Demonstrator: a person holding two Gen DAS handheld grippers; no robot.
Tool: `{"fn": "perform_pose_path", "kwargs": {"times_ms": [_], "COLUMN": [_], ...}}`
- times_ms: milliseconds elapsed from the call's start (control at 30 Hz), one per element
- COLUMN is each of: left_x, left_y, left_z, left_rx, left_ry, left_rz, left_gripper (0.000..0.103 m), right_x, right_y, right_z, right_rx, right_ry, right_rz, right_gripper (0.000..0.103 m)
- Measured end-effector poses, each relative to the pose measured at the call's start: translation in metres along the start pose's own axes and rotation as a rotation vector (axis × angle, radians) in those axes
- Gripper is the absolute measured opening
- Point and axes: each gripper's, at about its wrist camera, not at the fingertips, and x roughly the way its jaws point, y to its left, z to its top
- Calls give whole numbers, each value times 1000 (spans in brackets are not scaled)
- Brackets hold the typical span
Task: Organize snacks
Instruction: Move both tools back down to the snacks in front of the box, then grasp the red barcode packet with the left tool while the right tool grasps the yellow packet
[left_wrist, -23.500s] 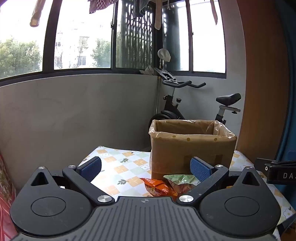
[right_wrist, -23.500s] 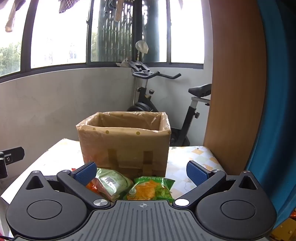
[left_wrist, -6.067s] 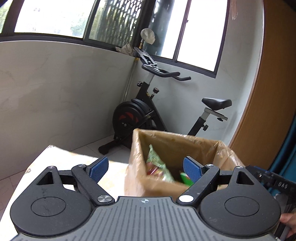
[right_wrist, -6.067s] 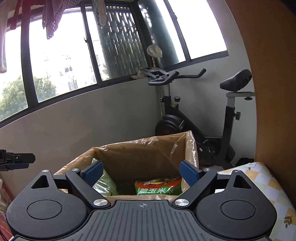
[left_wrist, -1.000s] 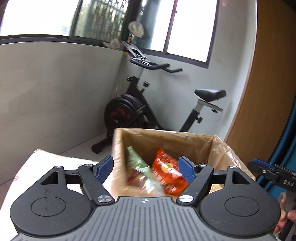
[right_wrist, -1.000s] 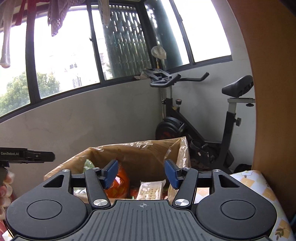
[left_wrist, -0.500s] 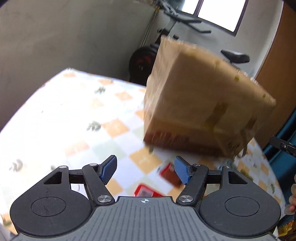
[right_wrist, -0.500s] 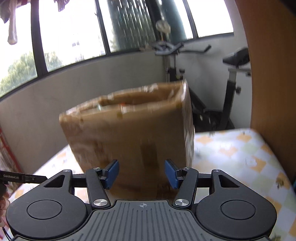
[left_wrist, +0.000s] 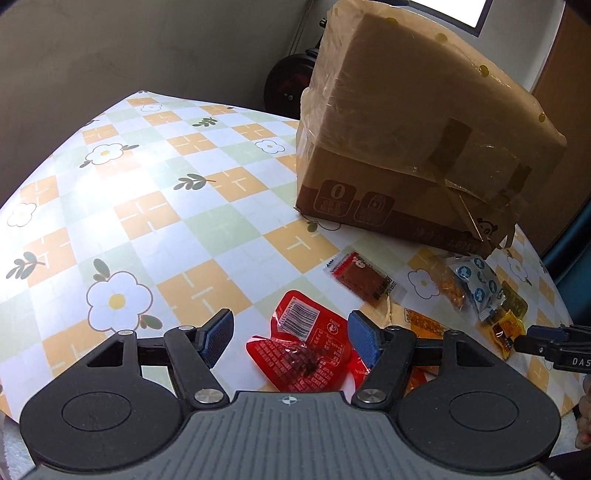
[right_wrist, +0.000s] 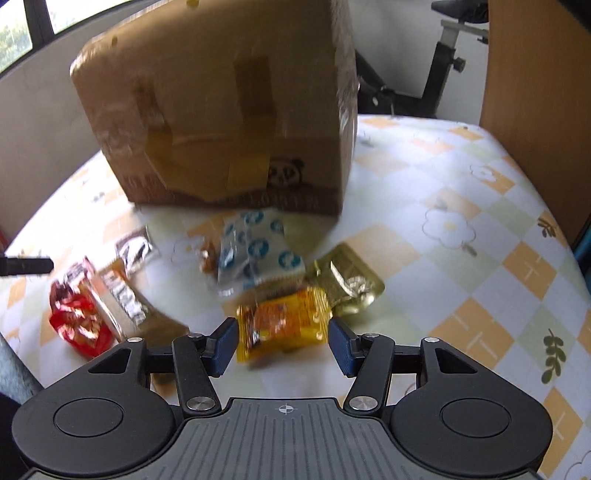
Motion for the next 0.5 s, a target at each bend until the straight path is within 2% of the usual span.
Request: {"fn": "perform_pose_path", "kwargs": {"times_ms": [133,333,500], "left_x": [4,8,7], "left_y": [-2,0,3], "left_z": [-3,-6,-7], "left_rx": [0,-8,-23], "left_ry": [13,24,23], "left_rz": [1,18,33], "left_gripper": [70,70,70], "right_x": [10,32,44], "right_y": [7,27,29], "right_z": [4,26,38], "right_rx": [-26,-139,-129], "right_ry": [-3,-45,-57], "right_rz": [13,27,27], "right_gripper": [46,46,47]}}
